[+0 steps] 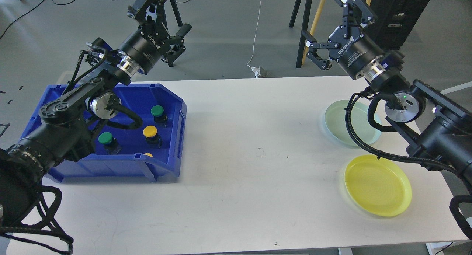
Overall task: Pass button and place on color plate
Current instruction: 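Move the left gripper over the blue bin of buttons, then grasp a yellow button in the bin with the left gripper and lift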
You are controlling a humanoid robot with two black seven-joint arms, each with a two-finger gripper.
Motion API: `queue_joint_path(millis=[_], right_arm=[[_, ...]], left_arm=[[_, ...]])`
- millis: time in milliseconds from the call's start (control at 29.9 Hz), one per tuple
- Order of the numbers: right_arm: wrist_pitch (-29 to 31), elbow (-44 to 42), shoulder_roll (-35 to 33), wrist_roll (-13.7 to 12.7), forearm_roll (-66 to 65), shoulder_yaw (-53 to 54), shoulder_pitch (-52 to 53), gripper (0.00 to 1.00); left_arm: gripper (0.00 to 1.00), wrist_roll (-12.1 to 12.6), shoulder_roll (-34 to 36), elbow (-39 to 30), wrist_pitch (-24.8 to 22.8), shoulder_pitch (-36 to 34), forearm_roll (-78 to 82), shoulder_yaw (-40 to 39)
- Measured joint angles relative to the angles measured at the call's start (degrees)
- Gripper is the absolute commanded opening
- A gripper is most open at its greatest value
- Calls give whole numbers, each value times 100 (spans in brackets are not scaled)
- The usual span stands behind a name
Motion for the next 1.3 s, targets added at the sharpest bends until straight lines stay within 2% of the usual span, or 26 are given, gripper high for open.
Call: queue_joint_path(millis=[267, 401, 568, 702, 802, 902, 969, 1103, 1203, 1303], right_arm=[[35, -190, -3, -8, 61, 380, -1, 100], [-2, -755, -5, -9, 73, 621, 18, 100], [-30, -1000, 48, -16, 94, 578, 19, 100], [-52, -939, 55, -16, 96, 432, -5, 100], [-229, -911, -52, -16, 108, 395, -34, 100], [-346, -860, -245, -17, 118, 378, -60, 100], [-373, -763, -311, -17, 115, 375, -70, 100], [-384, -685, -408, -17, 111, 377, -89, 100], [-384, -669, -423, -17, 111, 391, -145, 100], [-384, -651, -448, -17, 112, 413, -268, 100]], left_arm=[[100, 0, 250, 162, 1, 28, -422, -286], [100, 0, 309, 171, 1, 78, -586, -515], [100, 0, 398, -857, 1, 480, -722, -1376], [100, 0, 1353, -1963, 0, 424, 0, -1386], [100, -2, 2460, -2776, 0, -144, 1312, -427], [100, 0, 3399, -3292, 36, -1192, 2519, 1375], [100, 0, 3650, -3372, 215, -1987, 3186, 2610], [100, 1, 3500, -3347, 472, -3103, 4705, 4719], [100, 0, 2868, -3003, 578, -3313, 5420, 5647], [100, -2, 2282, -2374, 634, -3230, 5631, 6212]])
